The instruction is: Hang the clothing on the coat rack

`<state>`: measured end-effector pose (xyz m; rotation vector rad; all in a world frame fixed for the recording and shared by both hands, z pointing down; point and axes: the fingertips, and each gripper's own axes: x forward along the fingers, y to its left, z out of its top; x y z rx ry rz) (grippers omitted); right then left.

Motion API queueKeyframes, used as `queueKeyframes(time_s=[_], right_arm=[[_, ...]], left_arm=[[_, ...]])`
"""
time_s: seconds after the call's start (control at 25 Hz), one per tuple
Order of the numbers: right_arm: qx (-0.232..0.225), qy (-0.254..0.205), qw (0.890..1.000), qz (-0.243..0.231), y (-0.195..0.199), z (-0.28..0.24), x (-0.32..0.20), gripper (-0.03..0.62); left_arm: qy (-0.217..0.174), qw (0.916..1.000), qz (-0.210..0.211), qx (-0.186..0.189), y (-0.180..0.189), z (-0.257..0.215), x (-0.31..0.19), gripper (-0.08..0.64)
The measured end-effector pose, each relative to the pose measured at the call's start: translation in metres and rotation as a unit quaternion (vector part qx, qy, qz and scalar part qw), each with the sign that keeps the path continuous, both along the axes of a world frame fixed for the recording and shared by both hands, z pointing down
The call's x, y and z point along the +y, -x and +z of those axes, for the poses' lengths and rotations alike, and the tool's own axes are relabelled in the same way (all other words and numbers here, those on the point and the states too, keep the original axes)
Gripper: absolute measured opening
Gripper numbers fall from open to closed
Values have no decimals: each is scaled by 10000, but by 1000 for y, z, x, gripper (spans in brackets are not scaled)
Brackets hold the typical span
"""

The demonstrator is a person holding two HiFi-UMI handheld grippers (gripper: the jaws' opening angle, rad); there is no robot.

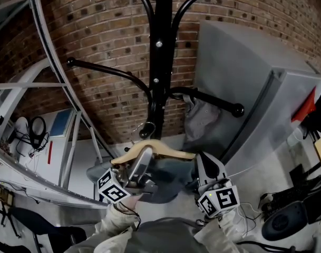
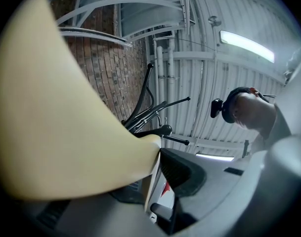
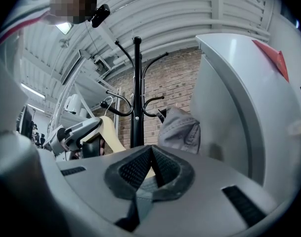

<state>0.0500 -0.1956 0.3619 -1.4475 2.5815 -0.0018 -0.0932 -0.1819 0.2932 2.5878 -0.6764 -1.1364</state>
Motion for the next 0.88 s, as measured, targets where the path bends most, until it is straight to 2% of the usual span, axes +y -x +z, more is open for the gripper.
queueKeyframes(time_s=[0.88], right_arm=[[-23, 210, 9998, 50, 3, 13, -13, 23]], left_arm=[[512, 9986, -34, 139, 7, 34, -42, 101]])
